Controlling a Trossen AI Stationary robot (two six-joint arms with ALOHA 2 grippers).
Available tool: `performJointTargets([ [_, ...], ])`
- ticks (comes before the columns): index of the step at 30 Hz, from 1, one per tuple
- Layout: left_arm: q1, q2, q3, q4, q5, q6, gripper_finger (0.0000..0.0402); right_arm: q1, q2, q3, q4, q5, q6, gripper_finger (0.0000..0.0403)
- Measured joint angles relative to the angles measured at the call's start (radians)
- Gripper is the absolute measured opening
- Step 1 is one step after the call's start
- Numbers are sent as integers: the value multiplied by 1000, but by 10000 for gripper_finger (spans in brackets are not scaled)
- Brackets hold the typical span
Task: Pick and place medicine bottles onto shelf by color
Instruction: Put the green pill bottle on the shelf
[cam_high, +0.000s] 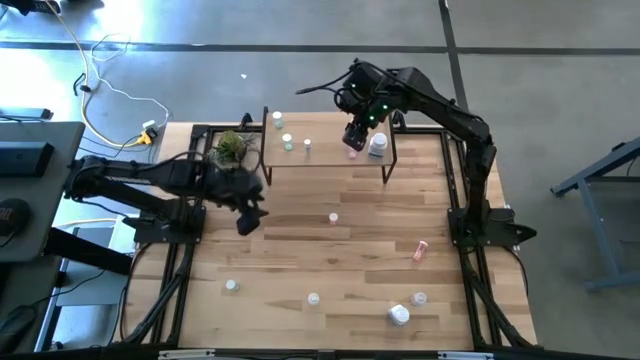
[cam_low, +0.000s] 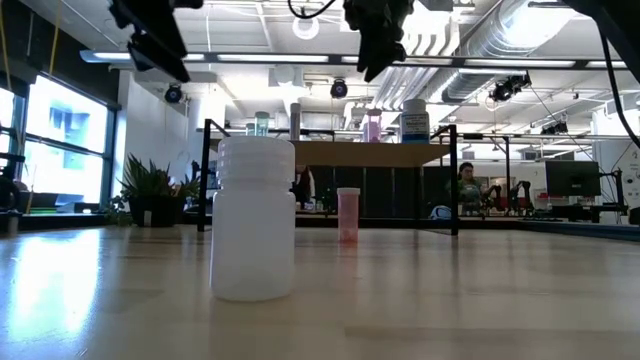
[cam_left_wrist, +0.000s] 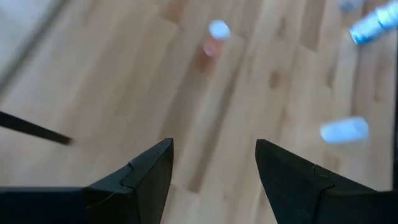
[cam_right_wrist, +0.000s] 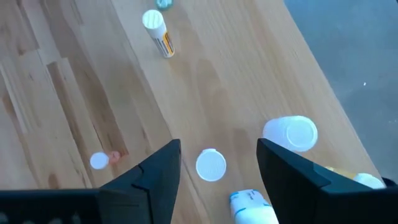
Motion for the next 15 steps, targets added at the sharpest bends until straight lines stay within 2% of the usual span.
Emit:
performJointTargets([
  [8,-236,0,0,-98,-39,-181,218,26,-4,10,31,0,117,202],
  [15,-483,3,0,-110,-111,-401,218,65,-32,10,57,0,200,202],
])
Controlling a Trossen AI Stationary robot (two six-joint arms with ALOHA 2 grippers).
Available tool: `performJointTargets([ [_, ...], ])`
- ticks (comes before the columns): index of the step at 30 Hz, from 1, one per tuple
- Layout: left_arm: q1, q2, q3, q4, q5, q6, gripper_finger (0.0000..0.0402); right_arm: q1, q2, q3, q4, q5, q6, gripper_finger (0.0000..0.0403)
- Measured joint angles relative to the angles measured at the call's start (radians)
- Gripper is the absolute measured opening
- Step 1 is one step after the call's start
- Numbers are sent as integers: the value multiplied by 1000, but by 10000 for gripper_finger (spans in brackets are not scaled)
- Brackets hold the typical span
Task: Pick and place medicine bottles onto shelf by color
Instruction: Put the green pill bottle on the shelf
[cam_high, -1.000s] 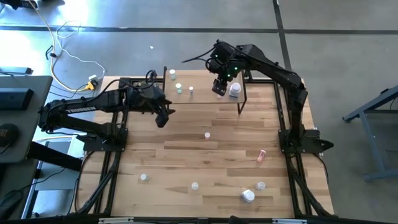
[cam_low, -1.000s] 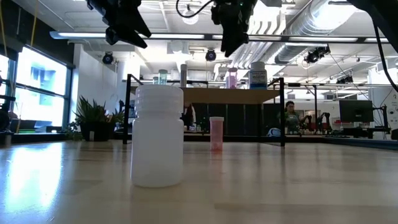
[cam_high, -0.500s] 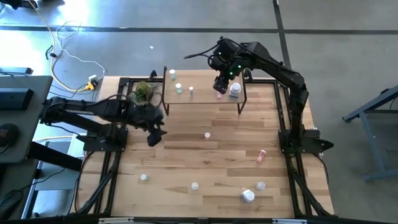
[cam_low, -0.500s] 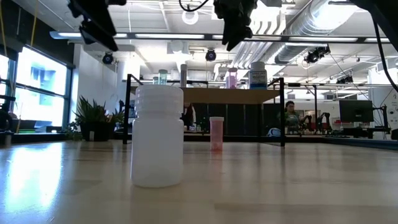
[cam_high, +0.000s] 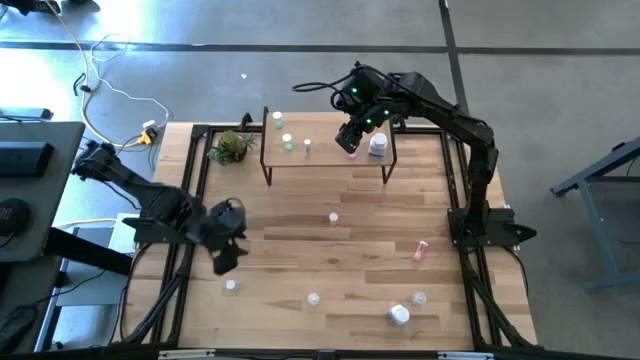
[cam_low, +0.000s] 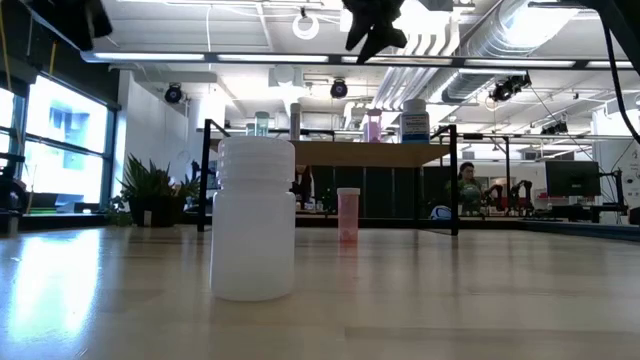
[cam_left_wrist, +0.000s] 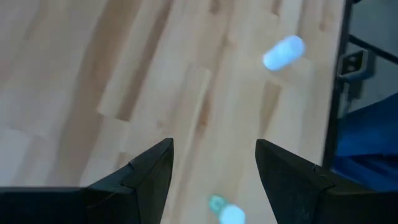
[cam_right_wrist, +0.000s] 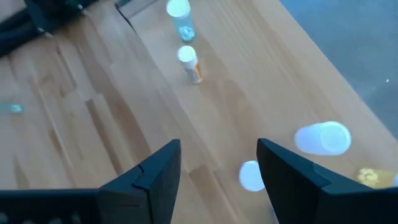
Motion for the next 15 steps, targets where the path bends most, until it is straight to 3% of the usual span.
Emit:
performJointTargets([
  [8,-251,60,-1,-2,-160,-204,218,53,-28,0,0,0,53,202],
  [15,-370,146,-1,-7,-198,-320,218,92,-28,-1,-4,0,74,202],
])
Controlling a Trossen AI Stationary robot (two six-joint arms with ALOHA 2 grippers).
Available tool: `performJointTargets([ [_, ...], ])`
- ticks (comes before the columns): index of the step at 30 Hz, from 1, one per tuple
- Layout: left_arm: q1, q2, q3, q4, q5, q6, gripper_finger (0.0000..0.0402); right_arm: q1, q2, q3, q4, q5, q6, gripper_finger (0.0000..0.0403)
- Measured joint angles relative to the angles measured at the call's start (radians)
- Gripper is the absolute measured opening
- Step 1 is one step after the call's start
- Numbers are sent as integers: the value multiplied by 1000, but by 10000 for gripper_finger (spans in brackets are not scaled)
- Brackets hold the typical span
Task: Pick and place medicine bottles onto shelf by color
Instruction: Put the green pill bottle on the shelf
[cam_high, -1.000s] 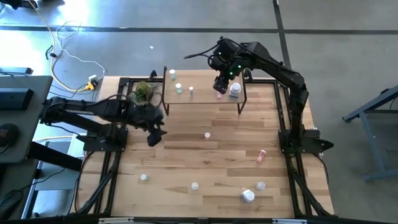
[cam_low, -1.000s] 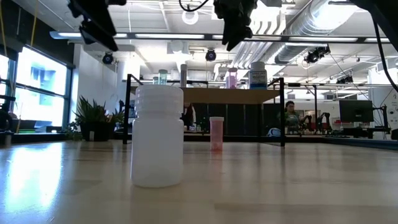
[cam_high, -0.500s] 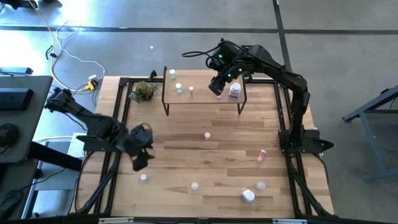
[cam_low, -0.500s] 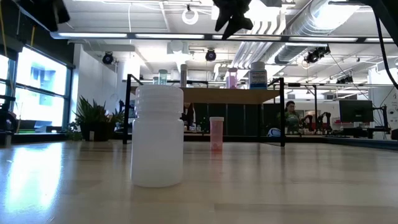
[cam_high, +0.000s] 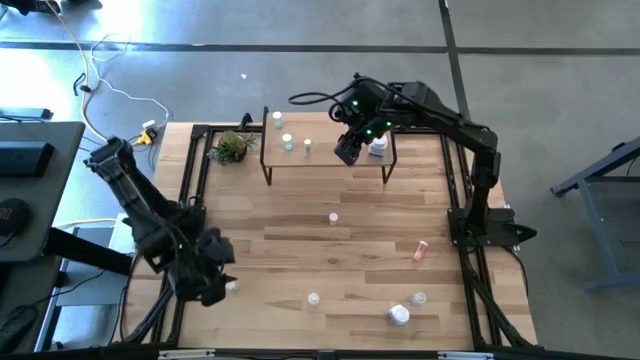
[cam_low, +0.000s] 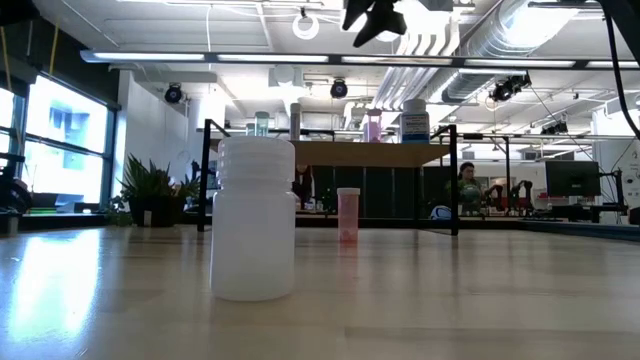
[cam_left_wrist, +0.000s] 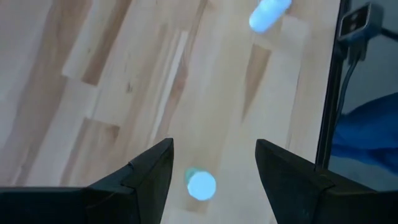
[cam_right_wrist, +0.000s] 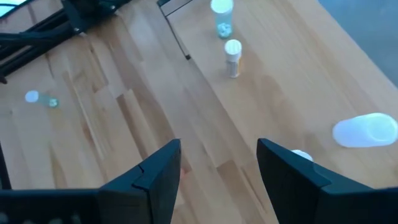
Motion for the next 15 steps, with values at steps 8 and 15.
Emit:
performJointTargets([
  [8,-89,119,0,-8,1,-72,218,28,0,0,0,0,26,202],
  [15,-105,201,0,-11,3,-121,218,48,1,0,0,0,33,202],
])
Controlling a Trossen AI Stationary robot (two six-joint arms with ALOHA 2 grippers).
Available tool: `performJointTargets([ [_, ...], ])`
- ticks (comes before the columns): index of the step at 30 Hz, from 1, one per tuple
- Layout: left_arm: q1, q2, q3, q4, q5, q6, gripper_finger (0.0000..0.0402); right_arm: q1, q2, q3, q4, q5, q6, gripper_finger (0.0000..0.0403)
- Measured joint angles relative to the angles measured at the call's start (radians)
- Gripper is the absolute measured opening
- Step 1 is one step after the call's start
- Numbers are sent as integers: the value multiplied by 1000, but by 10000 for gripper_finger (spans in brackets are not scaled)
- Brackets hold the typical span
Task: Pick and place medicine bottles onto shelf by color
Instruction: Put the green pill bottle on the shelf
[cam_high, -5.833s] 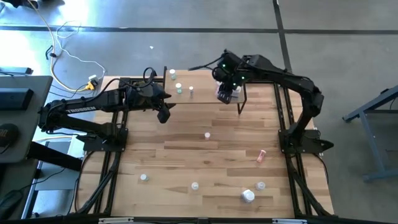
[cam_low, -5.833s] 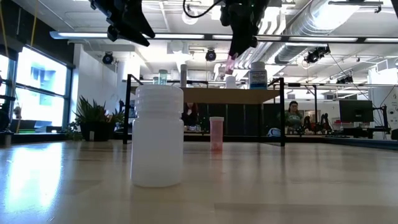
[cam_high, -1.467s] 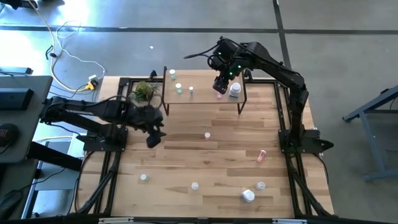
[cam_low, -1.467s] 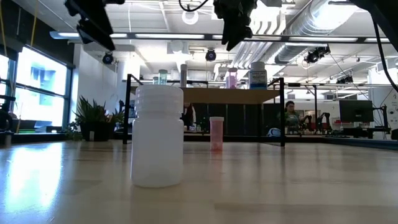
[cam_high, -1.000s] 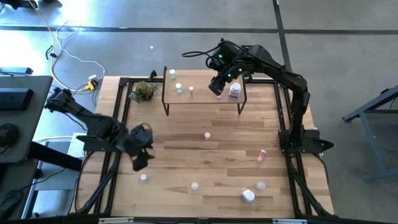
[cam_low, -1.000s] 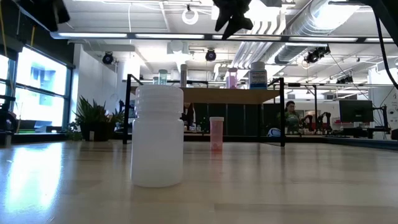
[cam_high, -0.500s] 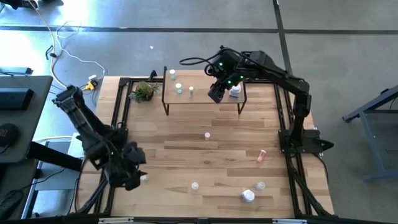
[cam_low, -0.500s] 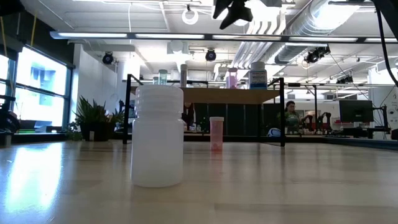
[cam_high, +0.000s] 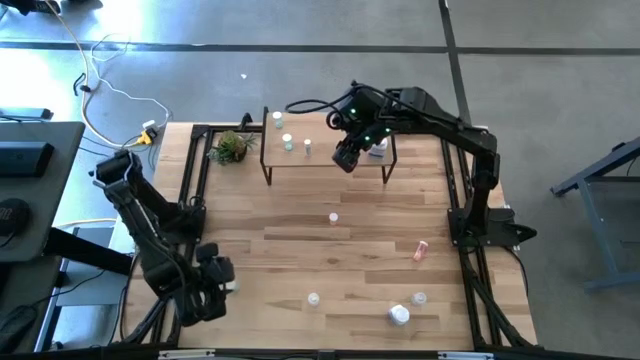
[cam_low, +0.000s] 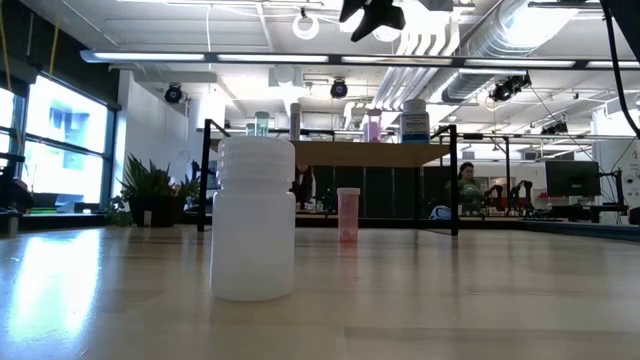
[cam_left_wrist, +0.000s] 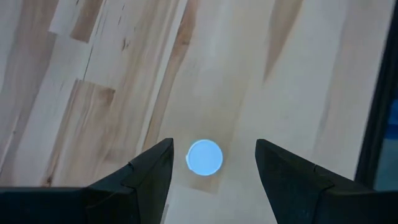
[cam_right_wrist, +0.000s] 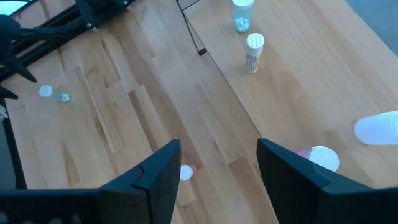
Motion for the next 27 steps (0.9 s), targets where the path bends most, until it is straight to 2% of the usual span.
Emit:
performJointTargets([
  [27,-12,232,1,5,44,-109,218,7,1,-1,-17,0,0,202],
])
